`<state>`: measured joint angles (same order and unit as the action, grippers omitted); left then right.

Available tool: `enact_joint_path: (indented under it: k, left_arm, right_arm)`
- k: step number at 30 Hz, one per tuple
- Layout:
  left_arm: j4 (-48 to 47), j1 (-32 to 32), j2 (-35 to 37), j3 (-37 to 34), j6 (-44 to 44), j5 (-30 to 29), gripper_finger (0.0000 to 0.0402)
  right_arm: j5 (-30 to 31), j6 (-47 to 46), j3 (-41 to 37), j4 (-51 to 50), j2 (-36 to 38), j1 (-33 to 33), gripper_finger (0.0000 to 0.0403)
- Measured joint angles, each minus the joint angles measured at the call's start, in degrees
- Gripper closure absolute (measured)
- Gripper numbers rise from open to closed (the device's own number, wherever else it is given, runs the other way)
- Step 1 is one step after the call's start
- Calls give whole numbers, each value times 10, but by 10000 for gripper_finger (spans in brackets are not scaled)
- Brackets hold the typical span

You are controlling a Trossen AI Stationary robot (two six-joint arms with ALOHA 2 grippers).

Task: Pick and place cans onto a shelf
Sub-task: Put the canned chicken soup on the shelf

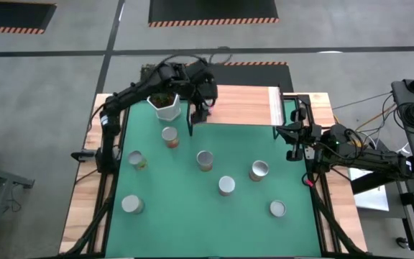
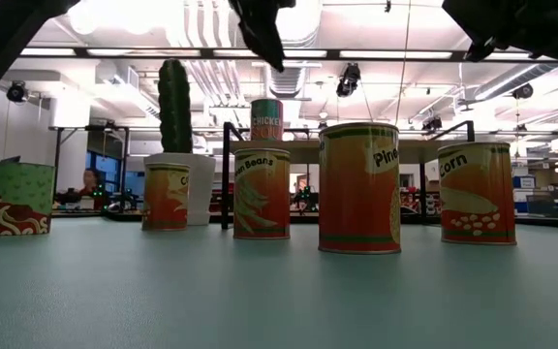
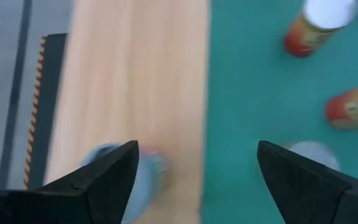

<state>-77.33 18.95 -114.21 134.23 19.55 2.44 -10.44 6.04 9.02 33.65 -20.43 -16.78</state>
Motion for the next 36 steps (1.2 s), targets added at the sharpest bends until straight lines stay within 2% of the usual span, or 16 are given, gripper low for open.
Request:
enact_joint_path:
  k: [8,12,16,20,25,31,36]
  left_arm:
    - [-9,-69,18,-5,-35,-8,93]
    - [-10,-94,33,-23,-54,-50,93]
    - [1,-113,63,-74,-64,-80,93]
    - [48,-126,109,-160,-83,-106,93]
    - [171,-144,195,-315,-110,-119,93]
    - [315,-179,292,-494,-138,-176,93]
    - [395,-194,347,-592,-157,-195,93]
  right_arm:
    - [0,-9,0,-22,0,0,394]
    - [0,-21,0,-32,0,0,394]
    - [0,-26,0,-35,0,0,394]
    - [0,-38,0,-35,0,0,394]
    - [0,-41,0,-36,0,0,394]
    - [0,-41,0,-37,-4,0,394]
    - [8,-45,0,-34,-16,0,394]
